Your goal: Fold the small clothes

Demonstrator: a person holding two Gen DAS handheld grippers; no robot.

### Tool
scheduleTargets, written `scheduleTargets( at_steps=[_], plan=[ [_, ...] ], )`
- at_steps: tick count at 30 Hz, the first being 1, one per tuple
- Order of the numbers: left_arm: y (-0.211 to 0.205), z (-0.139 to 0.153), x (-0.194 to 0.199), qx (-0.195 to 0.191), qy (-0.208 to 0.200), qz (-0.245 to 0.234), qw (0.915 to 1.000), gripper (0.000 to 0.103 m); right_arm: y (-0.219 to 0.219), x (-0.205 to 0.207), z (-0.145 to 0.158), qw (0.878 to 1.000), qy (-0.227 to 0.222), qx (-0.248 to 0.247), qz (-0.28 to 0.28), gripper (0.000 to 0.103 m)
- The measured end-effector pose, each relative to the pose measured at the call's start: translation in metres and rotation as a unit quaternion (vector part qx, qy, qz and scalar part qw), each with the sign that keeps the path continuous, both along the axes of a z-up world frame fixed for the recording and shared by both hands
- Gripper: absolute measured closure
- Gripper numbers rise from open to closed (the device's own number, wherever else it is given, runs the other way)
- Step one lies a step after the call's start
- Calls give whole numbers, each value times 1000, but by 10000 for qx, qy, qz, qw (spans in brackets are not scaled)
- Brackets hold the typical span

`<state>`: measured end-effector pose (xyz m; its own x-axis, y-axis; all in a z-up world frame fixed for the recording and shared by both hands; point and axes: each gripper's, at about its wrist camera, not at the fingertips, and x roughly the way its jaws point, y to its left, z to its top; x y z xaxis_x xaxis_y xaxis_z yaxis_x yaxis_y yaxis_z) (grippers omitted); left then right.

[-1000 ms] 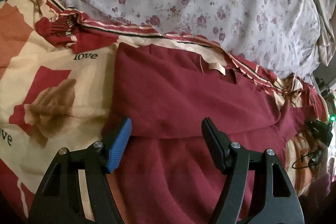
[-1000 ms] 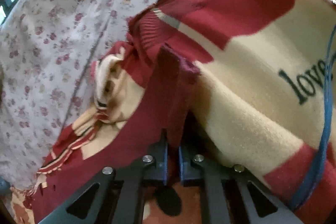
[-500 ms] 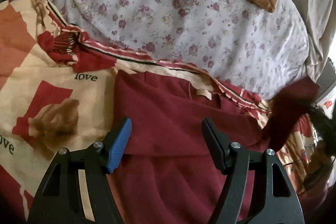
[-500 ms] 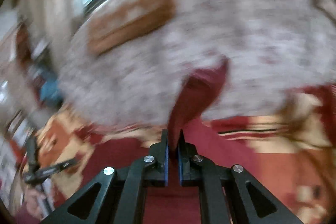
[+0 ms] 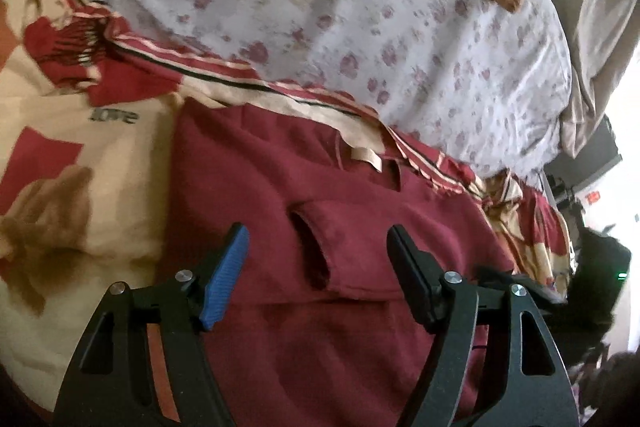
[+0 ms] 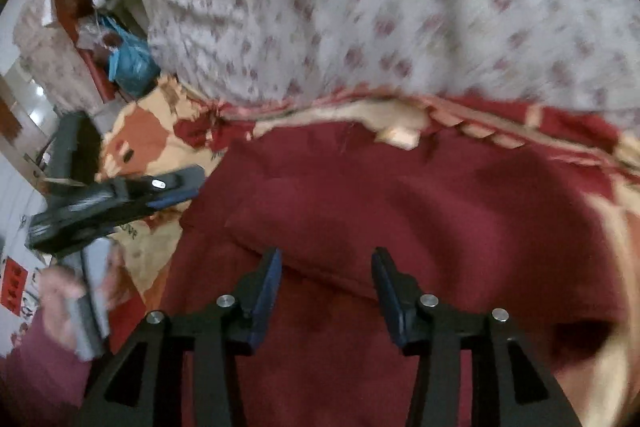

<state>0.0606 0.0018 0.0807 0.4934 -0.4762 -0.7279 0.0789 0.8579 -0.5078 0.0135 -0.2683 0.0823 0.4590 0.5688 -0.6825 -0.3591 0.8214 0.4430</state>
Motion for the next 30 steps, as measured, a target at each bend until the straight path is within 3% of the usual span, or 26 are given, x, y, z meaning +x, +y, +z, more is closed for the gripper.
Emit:
scheduleTargets(
  at_steps=[3, 6, 8, 10, 11, 14, 19, 22, 25, 27, 30],
  plan=[
    [-18, -6, 5, 141, 219, -189, 9995, 30, -48, -24, 16, 9993, -168, -107, -303, 58],
    [-44, -18, 12, 528, 481, -439, 9965, 30, -102, -43, 25, 9957, -280, -394, -788, 58],
    [-56, -25, 16, 561, 597, -598, 9948, 36, -138, -56, 30, 9915, -279, -500, -1170, 58],
    [-68, -30, 18, 659, 656, -710, 9931, 85, -165, -63, 34, 9871, -284, -582, -1466, 58],
    [-72, -29, 19, 684, 647, -772, 9926, 87, -179, -67, 37, 9847, -296, -598, -1609, 58],
    [-66, -9, 20, 483, 329, -749, 9955, 90, -193, -69, 41, 9823, -353, -606, -1739, 58],
    [-25, 37, 17, 436, -327, -336, 9979, 91, -170, -51, 25, 9886, -202, -497, -1406, 57],
    [-7, 26, 17, 677, -230, -240, 9972, 91, -143, -30, 5, 9913, 21, -605, -1168, 57],
    [3, 0, 19, 698, 55, -140, 9974, 91, -127, -5, -13, 9897, 289, -601, -1267, 57],
    [2, -12, 19, 711, 169, -129, 9972, 91, -119, 17, -27, 9883, 516, -535, -1331, 50],
    [3, -21, 17, 714, 248, -142, 9970, 91, -110, 46, -54, 9845, 934, -386, -1430, 50]
  ],
)
